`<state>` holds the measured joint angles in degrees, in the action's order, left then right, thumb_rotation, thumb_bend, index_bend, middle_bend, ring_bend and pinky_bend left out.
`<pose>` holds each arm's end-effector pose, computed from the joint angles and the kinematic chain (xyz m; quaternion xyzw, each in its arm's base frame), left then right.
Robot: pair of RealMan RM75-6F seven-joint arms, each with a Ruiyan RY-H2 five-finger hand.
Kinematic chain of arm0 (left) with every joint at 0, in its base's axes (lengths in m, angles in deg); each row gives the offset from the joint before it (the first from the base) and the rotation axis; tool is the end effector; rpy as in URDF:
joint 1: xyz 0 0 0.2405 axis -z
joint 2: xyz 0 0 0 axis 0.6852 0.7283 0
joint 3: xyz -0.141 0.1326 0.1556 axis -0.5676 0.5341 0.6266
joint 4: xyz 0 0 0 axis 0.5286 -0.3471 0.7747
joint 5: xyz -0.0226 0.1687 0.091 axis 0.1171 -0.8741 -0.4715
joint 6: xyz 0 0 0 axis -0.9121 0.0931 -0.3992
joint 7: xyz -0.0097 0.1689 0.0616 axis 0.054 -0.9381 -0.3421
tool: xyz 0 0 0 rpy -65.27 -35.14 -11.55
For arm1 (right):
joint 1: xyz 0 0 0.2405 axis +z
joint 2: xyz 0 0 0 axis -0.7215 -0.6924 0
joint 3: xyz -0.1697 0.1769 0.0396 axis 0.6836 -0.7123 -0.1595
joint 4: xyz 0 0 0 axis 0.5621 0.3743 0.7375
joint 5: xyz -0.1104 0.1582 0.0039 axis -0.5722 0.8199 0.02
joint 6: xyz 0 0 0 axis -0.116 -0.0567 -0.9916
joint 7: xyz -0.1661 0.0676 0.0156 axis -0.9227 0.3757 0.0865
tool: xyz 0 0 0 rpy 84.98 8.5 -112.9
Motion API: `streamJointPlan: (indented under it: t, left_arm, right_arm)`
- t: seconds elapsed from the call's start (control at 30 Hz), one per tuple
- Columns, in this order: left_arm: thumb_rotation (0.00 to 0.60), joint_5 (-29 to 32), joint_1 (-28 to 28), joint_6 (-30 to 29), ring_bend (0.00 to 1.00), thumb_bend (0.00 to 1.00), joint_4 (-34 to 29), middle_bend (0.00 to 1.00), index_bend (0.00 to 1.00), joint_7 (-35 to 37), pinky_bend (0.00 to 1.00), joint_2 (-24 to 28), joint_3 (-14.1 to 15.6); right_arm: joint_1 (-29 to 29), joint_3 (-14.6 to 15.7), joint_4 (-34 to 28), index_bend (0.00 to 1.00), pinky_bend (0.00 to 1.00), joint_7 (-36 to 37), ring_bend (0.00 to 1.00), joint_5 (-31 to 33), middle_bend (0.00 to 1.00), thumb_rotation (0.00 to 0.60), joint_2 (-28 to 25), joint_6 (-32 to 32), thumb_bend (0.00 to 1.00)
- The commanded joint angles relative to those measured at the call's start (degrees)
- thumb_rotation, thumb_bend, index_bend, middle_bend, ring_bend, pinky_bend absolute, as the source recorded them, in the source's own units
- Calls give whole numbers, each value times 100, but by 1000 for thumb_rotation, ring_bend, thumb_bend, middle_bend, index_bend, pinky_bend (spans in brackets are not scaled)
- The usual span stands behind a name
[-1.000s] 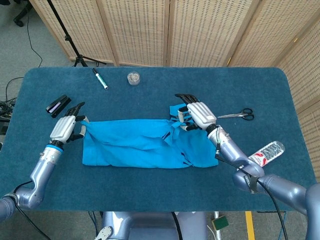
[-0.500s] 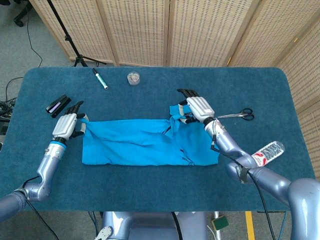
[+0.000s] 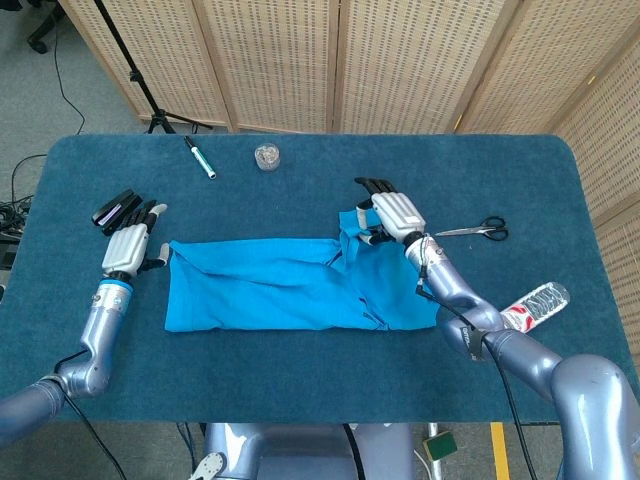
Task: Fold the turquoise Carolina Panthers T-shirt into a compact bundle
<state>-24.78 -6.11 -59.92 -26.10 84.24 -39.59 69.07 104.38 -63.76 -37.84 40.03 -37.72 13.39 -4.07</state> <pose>-0.2614 0.4169 0.0416 -0.5650 -0.5199 -0.3946 0.5048 -0.1113 -0.4886 0.0050 0.6766 -0.4762 0.4369 0.3528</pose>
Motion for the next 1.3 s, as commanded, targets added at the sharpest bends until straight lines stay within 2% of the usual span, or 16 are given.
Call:
streamJointPlan:
  t: [0.03, 0.37, 0.7, 1.0, 1.07, 1.13, 1.2, 1.3]
  left_arm:
    - [600, -54, -25, -15, 0, 494, -23, 0, 0, 81, 0, 37, -32]
    - [600, -363, -162, -269, 0, 467, -247, 0, 0, 404, 0, 241, -79]
    - [600, -384, -290, -358, 0, 466, -525, 0, 0, 396, 0, 506, -107]
    - [600, -335, -287, -269, 0, 466, -548, 0, 0, 356, 0, 520, -108]
    - [600, -330, -283, -269, 0, 466, -552, 0, 0, 339, 0, 514, -111]
    - [600, -333, -281, -278, 0, 467, -559, 0, 0, 324, 0, 510, -114]
    - [600, -327, -283, -291, 0, 467, -568, 0, 0, 305, 0, 506, -121]
    - [600, -313, -285, -300, 0, 467, -575, 0, 0, 283, 0, 507, -131]
  right_arm:
    - [37, -7, 144, 680, 0, 33, 0, 2, 78, 600, 80, 55, 495]
    - [217, -120, 662, 681, 0, 126, 0, 71, 78, 600, 282, 261, 494]
    - [641, -362, 1787, 680, 0, 90, 0, 358, 78, 600, 679, 814, 494]
    - [832, -397, 2569, 680, 0, 44, 0, 471, 78, 600, 1034, 1233, 494]
    - [867, -394, 2729, 589, 0, 65, 0, 473, 68, 600, 1134, 1311, 461]
    - [897, -392, 2887, 218, 0, 85, 0, 466, 22, 600, 1239, 1344, 201]
    - [928, -384, 3142, 16, 0, 40, 0, 454, 0, 600, 1400, 1298, 18]
    - [958, -425, 3360, 0, 0, 34, 0, 476, 0, 600, 1520, 1209, 0]
